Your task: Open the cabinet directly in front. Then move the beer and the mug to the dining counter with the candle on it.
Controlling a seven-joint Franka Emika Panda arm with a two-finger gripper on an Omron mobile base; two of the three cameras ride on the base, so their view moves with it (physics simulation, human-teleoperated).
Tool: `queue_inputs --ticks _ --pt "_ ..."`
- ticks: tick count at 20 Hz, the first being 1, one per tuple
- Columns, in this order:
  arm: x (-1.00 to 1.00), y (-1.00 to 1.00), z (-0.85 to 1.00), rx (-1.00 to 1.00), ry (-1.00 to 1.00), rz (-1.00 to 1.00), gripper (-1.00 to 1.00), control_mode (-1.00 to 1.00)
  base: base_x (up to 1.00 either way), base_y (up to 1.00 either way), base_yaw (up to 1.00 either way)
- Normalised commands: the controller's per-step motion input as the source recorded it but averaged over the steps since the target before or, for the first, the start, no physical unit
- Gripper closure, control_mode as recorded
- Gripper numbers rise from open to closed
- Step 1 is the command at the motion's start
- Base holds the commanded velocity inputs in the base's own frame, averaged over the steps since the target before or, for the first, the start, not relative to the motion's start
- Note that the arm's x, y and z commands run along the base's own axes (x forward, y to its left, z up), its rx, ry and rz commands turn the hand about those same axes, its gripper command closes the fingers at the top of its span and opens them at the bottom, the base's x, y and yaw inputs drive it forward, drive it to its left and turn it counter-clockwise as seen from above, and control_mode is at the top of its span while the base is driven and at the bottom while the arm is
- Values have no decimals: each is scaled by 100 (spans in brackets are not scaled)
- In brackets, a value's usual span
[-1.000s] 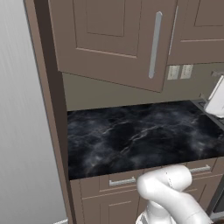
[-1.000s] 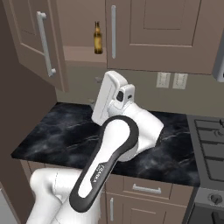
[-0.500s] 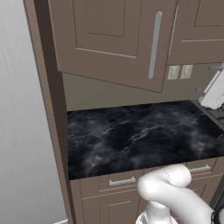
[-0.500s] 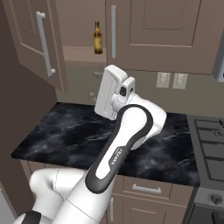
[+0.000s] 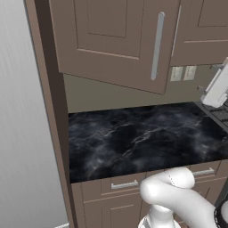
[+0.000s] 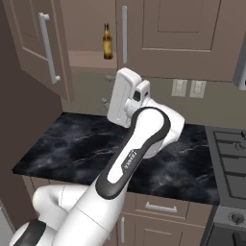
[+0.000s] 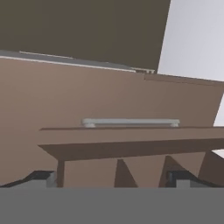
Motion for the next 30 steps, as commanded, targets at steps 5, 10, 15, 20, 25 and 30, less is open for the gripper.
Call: queue_inputs --ticks 5,10,15,20,25,30 --pt "9 19 0 0 0 -7 -100 -100 0 0 0" --pt "0 19 8 0 -1 -4 -100 -100 0 0 0" --pt "6 14 4 0 -2 -1 -100 -100 0 0 0" --pt "17 16 0 0 -5 0 -100 -100 0 0 0" --pt "34 16 0 0 -4 0 -100 -100 0 0 0" --pt "34 16 0 0 -5 2 -100 -100 0 0 0"
